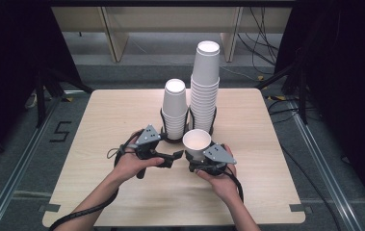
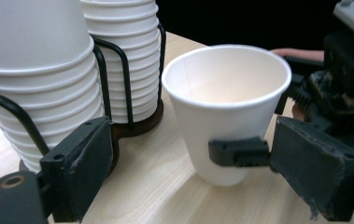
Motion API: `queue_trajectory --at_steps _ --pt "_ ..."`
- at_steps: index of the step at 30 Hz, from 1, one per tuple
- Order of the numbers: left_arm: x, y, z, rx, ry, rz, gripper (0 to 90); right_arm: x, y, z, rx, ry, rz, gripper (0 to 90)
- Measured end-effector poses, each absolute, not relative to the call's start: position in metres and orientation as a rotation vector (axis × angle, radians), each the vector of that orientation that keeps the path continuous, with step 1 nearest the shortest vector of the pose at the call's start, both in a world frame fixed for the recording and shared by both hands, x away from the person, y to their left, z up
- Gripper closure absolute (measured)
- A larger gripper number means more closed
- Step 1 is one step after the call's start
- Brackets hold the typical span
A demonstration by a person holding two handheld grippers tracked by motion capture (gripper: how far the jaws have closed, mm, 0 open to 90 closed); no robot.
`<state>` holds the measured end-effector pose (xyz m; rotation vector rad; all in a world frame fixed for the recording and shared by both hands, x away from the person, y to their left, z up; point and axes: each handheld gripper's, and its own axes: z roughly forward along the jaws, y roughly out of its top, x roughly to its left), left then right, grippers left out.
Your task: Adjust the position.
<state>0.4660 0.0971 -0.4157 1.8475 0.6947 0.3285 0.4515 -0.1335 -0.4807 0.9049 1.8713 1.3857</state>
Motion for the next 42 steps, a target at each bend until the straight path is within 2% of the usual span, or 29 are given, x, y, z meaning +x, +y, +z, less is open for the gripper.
queue_trajectory --at_steps 42 --pt "0.470 0.092 -0.413 1.851 0.689 0.300 12.9 0.444 -0.124 -0.491 0.867 1.887 1.380 15.9"
